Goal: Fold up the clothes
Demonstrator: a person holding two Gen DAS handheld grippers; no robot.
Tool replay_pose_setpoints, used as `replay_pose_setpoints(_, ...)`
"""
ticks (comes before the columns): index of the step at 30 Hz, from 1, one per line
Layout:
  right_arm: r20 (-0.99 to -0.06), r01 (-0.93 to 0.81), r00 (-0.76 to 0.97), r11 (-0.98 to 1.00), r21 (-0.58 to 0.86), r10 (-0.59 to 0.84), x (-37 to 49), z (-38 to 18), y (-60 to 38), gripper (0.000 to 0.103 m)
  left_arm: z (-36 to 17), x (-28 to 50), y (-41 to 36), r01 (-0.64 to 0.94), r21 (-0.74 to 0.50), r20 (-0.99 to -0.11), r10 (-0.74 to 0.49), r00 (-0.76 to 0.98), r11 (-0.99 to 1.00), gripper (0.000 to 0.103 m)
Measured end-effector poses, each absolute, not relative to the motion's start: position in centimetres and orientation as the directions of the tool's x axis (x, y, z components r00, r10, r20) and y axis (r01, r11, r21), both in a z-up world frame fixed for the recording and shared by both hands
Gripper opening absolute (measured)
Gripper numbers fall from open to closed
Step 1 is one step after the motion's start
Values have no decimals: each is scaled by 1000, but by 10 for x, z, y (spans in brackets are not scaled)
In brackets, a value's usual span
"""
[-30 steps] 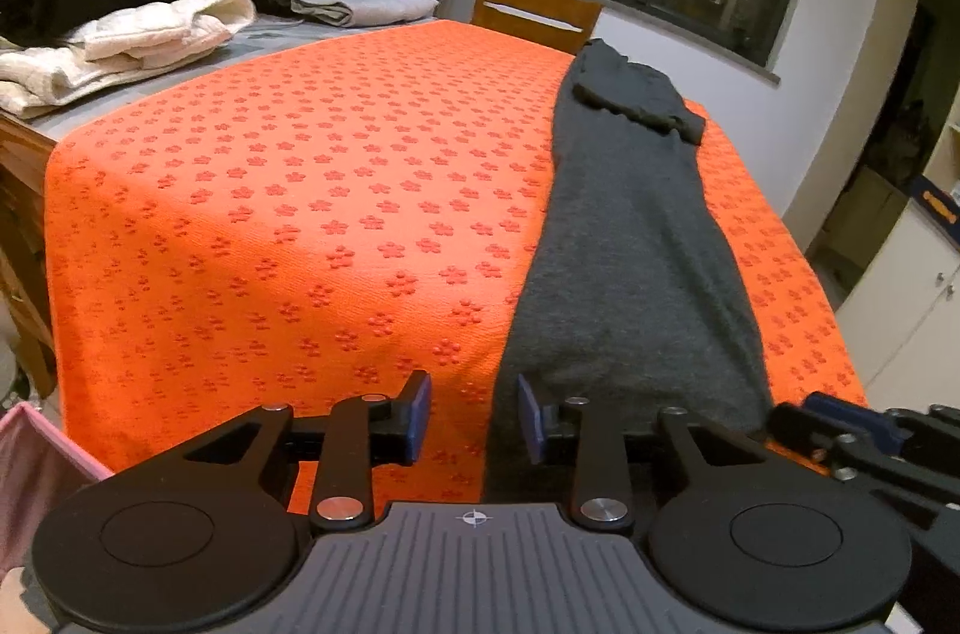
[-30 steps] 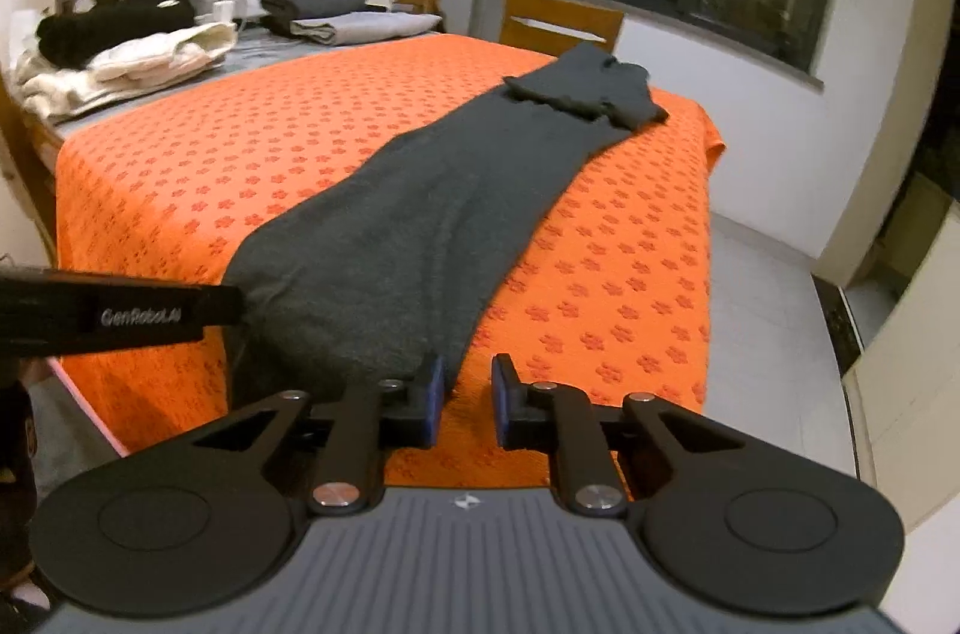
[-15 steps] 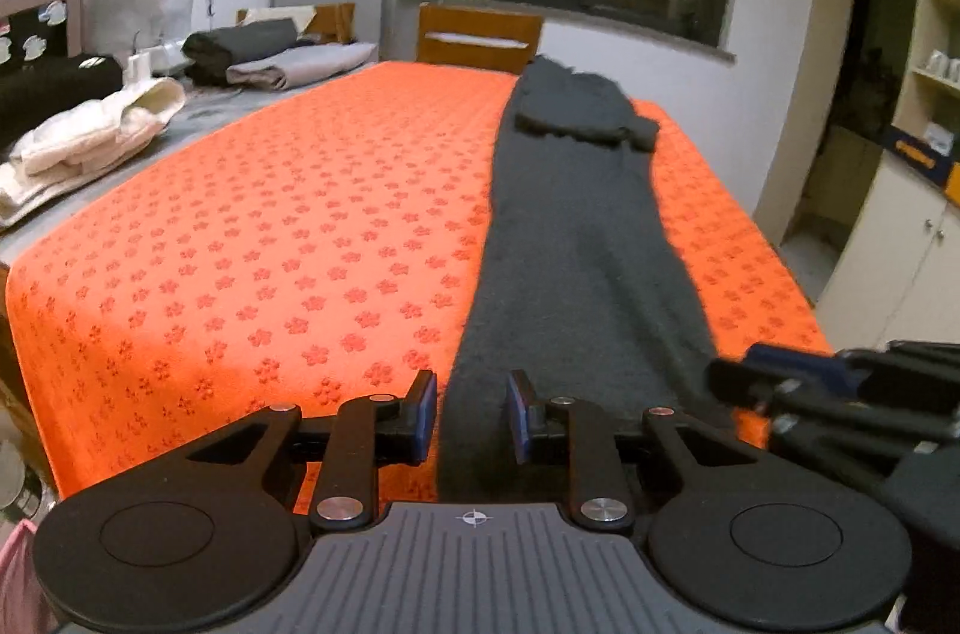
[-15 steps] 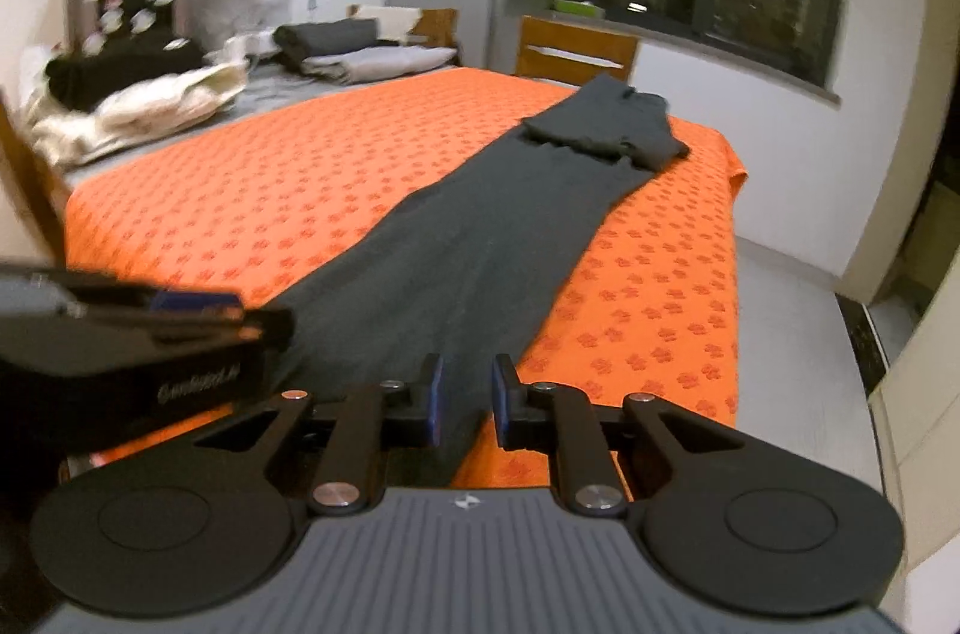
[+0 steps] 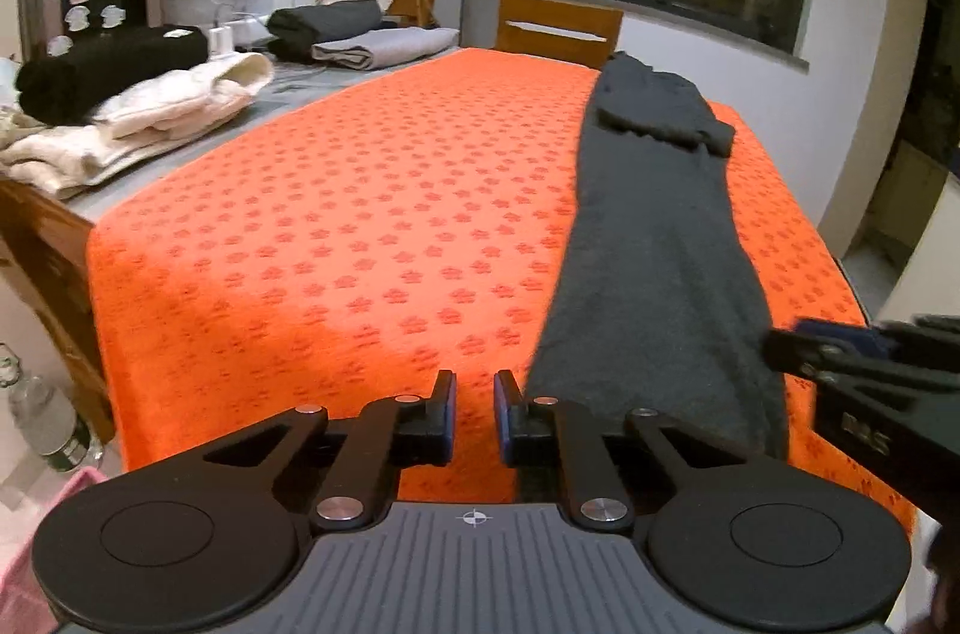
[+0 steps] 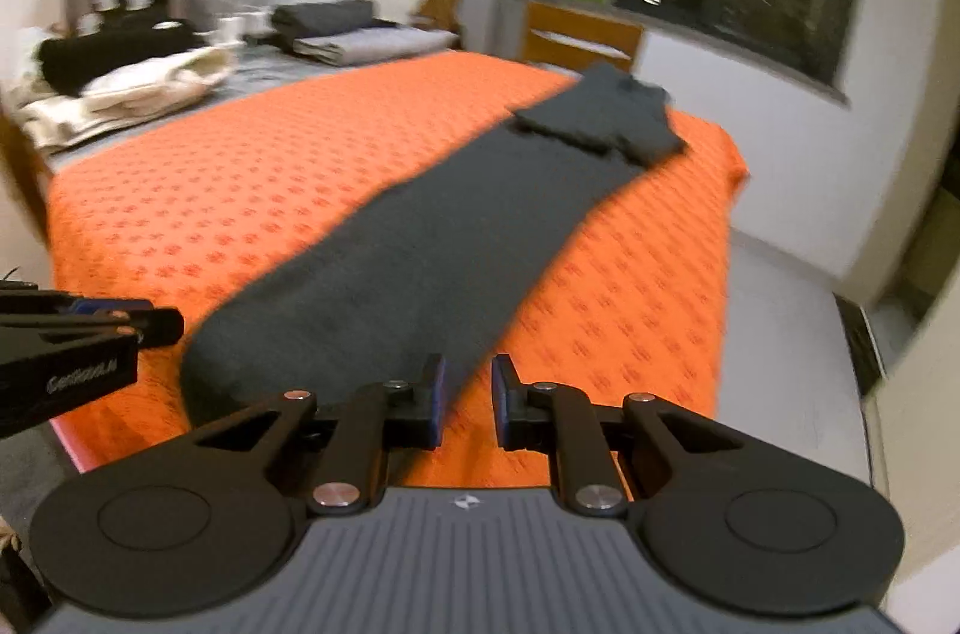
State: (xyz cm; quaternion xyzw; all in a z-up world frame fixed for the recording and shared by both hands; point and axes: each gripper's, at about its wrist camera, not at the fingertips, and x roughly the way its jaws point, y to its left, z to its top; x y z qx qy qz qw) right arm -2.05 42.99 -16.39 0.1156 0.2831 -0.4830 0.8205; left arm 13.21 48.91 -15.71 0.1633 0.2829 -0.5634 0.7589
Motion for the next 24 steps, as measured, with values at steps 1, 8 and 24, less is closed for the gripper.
replay_pose_setpoints(1, -589, 843, 392, 532, -77, -707, -19, -165, 426, 18, -153, 133, 493, 945, -73, -616, -760, 209, 320, 17)
replay_pose_setpoints(8, -673, 804, 462, 594, 42, -578, -54, -160, 409, 19, -121, 115, 506, 931, -38, -628, -734, 259, 362, 17)
replay_pose_setpoints(24, -642, 502, 698, 856, 124, -316, -185, -38, 331, 46, -66, 6, 478, 858, -53, -666, -658, 351, 511, 66)
